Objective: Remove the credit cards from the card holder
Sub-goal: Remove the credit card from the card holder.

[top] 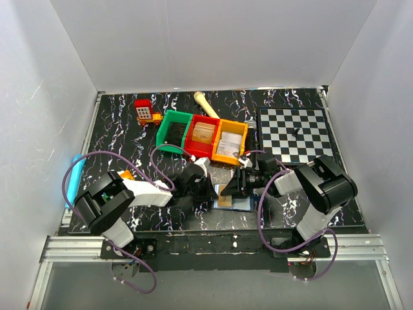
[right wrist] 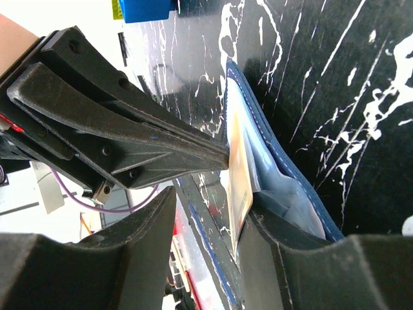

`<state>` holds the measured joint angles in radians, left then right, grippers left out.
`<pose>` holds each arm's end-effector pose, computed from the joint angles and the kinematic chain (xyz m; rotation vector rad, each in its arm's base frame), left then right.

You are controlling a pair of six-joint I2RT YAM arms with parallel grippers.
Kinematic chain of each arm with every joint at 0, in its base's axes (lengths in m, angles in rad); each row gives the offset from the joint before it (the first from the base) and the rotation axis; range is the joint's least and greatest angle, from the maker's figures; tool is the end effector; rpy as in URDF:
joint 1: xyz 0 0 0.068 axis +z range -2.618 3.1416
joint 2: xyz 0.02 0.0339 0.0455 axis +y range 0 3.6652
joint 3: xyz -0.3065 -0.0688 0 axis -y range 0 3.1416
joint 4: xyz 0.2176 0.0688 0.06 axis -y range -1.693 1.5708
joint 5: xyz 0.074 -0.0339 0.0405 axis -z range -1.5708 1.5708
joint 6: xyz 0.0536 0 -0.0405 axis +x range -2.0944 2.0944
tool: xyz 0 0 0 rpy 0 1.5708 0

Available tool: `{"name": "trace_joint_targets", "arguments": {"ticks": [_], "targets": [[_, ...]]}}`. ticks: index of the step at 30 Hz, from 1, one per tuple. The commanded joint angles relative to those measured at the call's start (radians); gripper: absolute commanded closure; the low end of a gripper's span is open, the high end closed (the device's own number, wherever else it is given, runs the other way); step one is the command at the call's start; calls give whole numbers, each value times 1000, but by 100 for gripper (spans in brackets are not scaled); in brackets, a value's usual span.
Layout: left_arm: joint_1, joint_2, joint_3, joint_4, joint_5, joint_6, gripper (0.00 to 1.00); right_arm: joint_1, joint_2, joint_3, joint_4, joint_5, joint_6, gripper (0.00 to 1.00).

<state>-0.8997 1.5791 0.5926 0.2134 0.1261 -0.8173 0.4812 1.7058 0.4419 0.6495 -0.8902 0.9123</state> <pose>0.1711 -0.2263 0.1828 0.1734 2.5530 -0.9215 0.2220 0.1629 0.1658 -0.0665 2.4780 1.6808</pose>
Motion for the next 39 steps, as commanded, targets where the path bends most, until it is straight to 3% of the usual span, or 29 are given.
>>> {"name": "trace_joint_targets", "arguments": {"ticks": [1,11,39], "targets": [[-24,30,-17,-131,-52,-23,100,17,-47,1,-34,-33,-36,53],[-24,58,-5,-174,-82,-49,100,10,-110,3,-123,-26,-76,59],[-1,79,-22,-169,-75,-77,100,-53,-212,-17,-303,-18,-184,61]]}}
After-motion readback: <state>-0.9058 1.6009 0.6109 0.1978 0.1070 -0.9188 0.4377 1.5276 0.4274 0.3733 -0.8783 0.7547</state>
